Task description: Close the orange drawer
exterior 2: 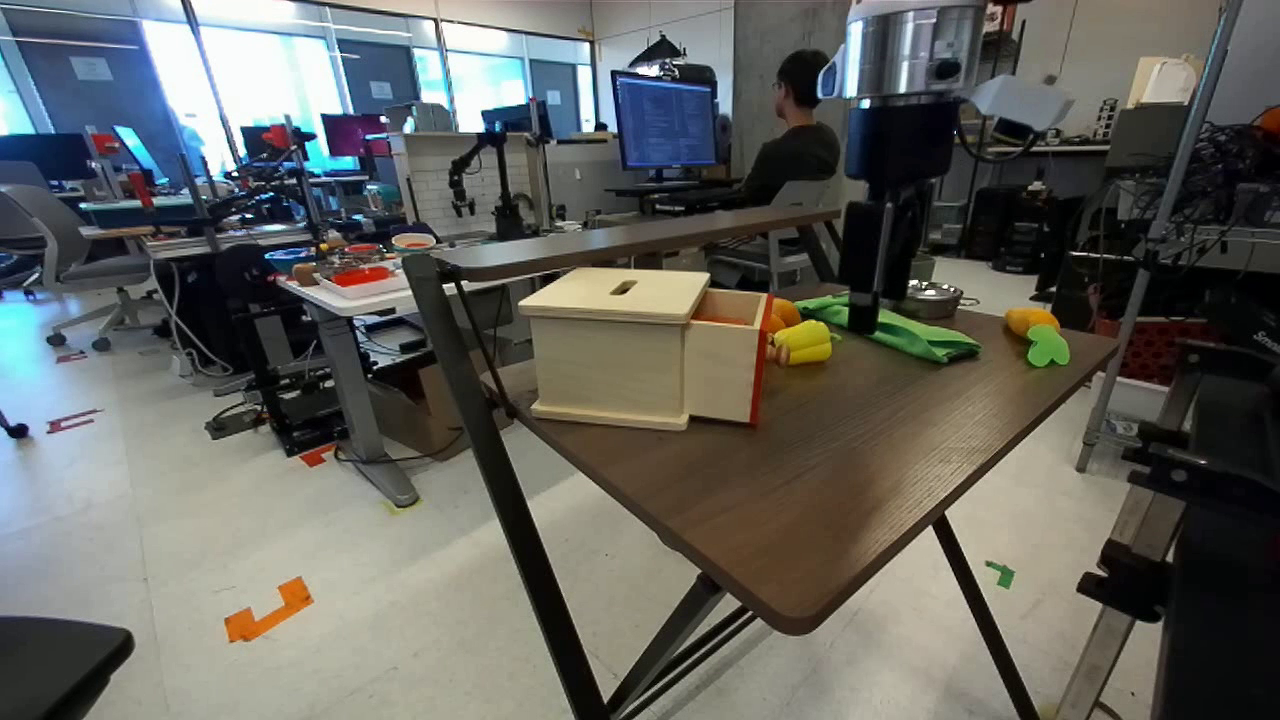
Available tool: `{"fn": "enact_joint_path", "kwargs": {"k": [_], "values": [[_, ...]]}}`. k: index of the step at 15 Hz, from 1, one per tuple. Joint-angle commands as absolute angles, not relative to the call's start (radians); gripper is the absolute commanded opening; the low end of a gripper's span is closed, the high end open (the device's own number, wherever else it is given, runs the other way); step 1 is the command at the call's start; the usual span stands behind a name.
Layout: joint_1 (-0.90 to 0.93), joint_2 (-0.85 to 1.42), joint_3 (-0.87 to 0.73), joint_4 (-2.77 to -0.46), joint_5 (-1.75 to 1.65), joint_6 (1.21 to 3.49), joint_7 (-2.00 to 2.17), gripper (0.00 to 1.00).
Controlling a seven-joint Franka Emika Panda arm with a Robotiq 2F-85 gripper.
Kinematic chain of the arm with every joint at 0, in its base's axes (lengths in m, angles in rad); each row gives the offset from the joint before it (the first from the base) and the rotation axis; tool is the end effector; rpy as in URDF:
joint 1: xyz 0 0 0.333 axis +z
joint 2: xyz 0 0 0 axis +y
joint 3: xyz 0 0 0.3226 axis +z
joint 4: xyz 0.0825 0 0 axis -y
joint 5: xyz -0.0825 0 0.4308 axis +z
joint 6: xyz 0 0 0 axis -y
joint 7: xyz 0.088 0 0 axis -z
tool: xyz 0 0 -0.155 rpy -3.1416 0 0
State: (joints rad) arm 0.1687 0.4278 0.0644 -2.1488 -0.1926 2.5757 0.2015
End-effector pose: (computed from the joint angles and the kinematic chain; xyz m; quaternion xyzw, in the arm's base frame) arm 0.5811 0.1386 0.1181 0.9948 0.0940 0.0091 0.0372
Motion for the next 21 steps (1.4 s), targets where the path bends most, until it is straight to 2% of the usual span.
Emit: {"fn": "enact_joint_path", "kwargs": {"k": [1,21], "values": [[0.194,0.5,0.05,-2.058,-0.203,2.591,0.171,1.0],[0.184,0.74,0.119,-1.678,-0.16,2.48,-0.056,1.0]]}}
